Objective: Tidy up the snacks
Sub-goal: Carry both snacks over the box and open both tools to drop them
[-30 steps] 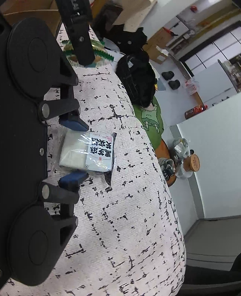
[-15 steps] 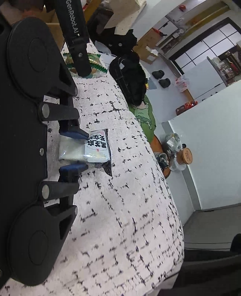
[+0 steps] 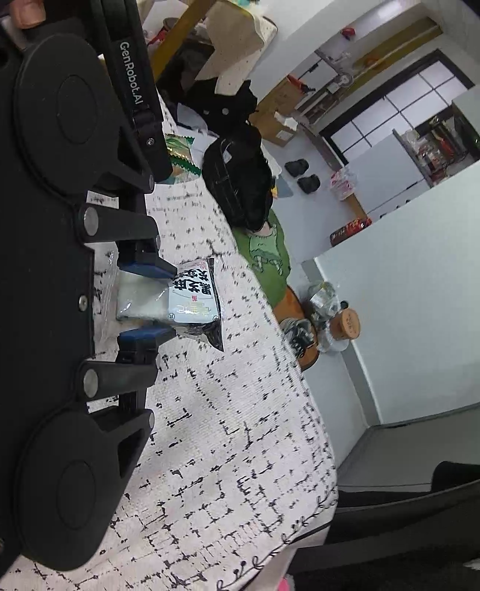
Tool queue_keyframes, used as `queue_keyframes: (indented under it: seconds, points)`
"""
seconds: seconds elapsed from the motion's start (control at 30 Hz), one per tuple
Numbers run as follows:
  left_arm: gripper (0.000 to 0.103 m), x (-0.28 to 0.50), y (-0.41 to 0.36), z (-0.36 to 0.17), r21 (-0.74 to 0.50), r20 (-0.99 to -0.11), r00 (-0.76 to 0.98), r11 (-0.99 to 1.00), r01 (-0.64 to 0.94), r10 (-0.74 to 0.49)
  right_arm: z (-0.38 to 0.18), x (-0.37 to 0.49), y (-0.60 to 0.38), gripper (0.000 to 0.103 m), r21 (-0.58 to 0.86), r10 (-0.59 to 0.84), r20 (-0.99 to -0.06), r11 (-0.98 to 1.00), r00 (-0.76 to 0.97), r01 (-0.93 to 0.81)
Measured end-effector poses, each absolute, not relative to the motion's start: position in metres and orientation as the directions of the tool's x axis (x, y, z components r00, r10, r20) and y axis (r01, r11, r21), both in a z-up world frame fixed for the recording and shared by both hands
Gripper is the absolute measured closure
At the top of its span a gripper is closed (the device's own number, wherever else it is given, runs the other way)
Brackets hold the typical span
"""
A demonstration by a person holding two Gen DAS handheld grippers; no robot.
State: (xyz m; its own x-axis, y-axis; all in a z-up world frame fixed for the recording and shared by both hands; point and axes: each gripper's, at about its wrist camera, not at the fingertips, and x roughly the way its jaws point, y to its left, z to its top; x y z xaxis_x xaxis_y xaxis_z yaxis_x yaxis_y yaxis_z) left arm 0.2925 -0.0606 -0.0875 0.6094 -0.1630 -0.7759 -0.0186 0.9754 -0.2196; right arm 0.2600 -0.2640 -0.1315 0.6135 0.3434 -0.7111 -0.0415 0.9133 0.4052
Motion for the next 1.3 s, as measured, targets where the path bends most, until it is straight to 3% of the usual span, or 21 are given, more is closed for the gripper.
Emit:
queue_keyframes:
  seconds: [0.73,1.3]
  points:
    - [0.053,0.222,-0.007,-0.026,-0.206,-0.723,0.678,0.978,-0.031,-0.131,-0.081,0.206,-0.229,0.076,0.426,0.443,-0.628,0.884,0.64,-0.193]
    - [0.053,0.184,0.071,-0.053,-0.213,-0.746,0.66,0.97,-0.116,-0.085,-0.075,0.175,-0.148,0.076,0.416,0.534,-0.61,0.845,0.586,-0.337]
